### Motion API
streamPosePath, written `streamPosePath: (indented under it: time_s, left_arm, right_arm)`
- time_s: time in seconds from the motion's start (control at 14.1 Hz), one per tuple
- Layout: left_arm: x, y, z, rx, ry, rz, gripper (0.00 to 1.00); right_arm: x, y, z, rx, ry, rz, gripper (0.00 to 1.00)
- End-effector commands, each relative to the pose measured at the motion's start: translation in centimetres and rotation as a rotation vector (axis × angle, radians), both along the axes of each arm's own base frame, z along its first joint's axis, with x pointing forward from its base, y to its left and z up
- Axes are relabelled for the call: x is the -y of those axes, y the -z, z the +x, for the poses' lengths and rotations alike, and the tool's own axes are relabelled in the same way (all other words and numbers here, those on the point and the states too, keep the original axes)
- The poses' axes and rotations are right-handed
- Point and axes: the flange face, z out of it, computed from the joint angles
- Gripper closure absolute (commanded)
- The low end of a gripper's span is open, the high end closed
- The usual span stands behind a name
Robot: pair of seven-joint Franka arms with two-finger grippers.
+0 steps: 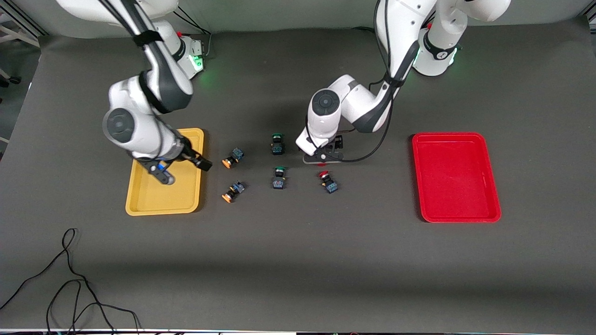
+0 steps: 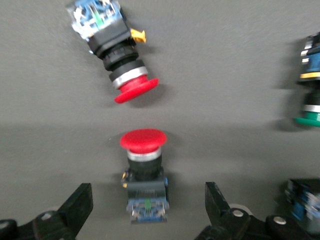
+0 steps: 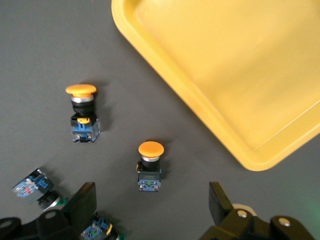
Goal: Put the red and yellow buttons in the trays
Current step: 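Grasp the yellow button with the right gripper while the left gripper grasps red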
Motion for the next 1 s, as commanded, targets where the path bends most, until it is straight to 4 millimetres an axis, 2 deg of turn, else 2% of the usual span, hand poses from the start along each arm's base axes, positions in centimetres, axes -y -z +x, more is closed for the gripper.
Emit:
streamPosePath:
  time_s: [0.0, 0.14, 0.21, 0.28, 0.43, 0.64, 0.85, 0.92]
  left_arm:
    - [0.1, 1.2, -0.2, 0.013, -0.02, 0.007, 0.0]
    - [0.1, 1.1, 0.1, 0.017, -0.023, 0.004, 0.01]
    - [0.0, 1.1, 0.3, 0.018, -0.026, 0.004, 0.05]
    - [-0.1, 1.1, 0.4, 0.019, -0.029, 0.004, 0.17]
    - [-0.2, 1.2, 0.4, 0.016, -0.036, 0.006, 0.53]
    - [-0.2, 1.9, 0.3, 0.009, -0.073, 0.015, 0.88]
    - [0.2, -0.3, 1.4, -0.005, -0.08, 0.027, 0.9]
    - [0.4, -2.6, 2.1, -0.026, -0.079, 0.041, 0.9]
  right_arm:
    - [-1.2, 2.2, -1.8, 0.025, 0.049, -0.003, 0.0]
    - [-2.2, 3.8, -3.1, 0.031, 0.035, -0.007, 0.0]
    - [-2.4, 4.5, -3.8, 0.047, 0.029, -0.005, 0.0]
    - [-2.4, 5.6, -4.1, 0.054, 0.031, -0.007, 0.0]
    - [-3.4, 7.4, -4.7, 0.031, 0.005, -0.019, 0.0]
    - [-3.9, 8.3, -4.7, 0.043, -0.002, -0.017, 0.0]
    - [-4.0, 9.3, -4.9, 0.043, -0.007, -0.02, 0.0]
    - [-4.1, 10.0, -4.7, 0.056, -0.007, -0.017, 0.0]
